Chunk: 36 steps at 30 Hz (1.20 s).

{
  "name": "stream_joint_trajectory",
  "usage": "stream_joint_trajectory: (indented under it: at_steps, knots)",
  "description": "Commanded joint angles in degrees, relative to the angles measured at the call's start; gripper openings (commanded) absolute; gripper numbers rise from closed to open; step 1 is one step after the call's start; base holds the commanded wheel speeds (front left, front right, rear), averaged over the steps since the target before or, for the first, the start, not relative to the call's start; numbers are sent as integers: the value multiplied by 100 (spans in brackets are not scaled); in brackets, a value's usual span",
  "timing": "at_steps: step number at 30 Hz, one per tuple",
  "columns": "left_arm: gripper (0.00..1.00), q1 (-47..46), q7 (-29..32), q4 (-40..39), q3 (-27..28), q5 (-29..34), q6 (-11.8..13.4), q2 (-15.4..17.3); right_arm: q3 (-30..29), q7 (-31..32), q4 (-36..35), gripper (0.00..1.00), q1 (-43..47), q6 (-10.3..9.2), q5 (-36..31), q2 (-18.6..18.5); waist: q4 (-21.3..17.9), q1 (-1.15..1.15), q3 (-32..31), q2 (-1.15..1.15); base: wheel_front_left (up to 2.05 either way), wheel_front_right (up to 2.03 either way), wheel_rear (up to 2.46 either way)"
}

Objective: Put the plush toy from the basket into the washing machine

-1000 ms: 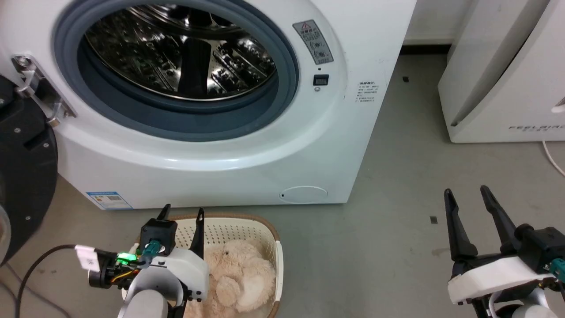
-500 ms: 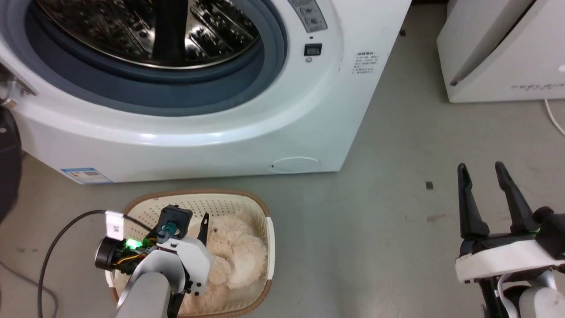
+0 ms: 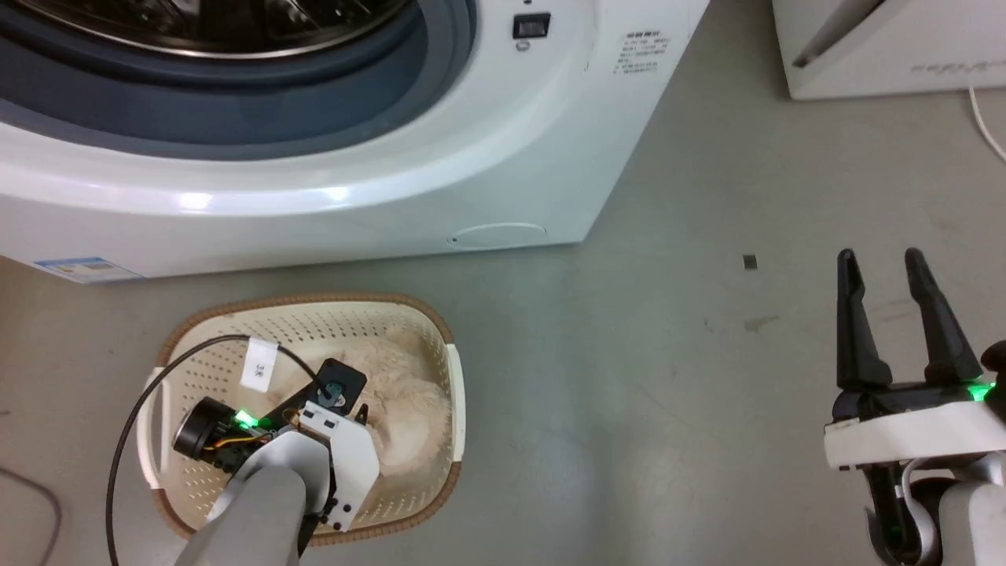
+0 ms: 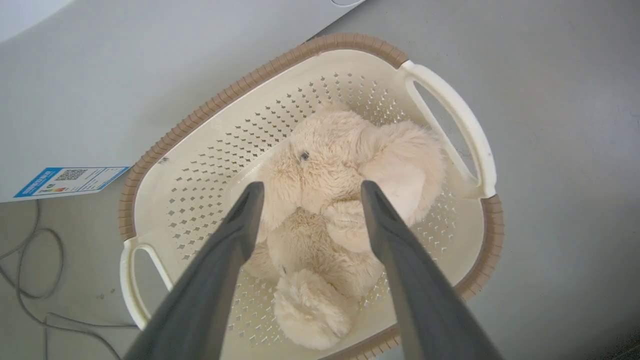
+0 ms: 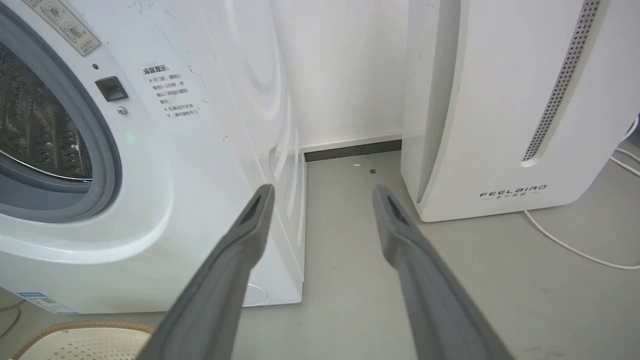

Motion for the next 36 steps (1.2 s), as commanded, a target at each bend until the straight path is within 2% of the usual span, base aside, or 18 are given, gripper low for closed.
stream_joint_trajectory:
  at_steps: [1,11,20,26,36]
  knots:
    - [100,-182,106,181,-97,57,-48,74,-26,-59,-47,100,-154,-2,99,-3,-83,-1,190,0,0,0,0]
    - [100,-488,589,771,-736,-159,-133,178,-79,-179,-100,100,-417,-3,320,-3,-270,-1,826,0,0,0,0]
    - [100,-1177,218,1296,-1244,-237,-161,508,-100,-286,-194,100,-649,-3,460,-3,-377,-1,1451,0,0,0,0]
    - [100,-1533,222,1654,-1449,-255,-182,618,-139,-359,-232,100,-788,-3,551,-3,-438,-1,1825,0,0,0,0]
    - [100,-2013,-74,2243,-1827,-242,54,749,-144,-478,-234,100,-991,-4,717,-3,-523,-1,2284,0,0,0,0]
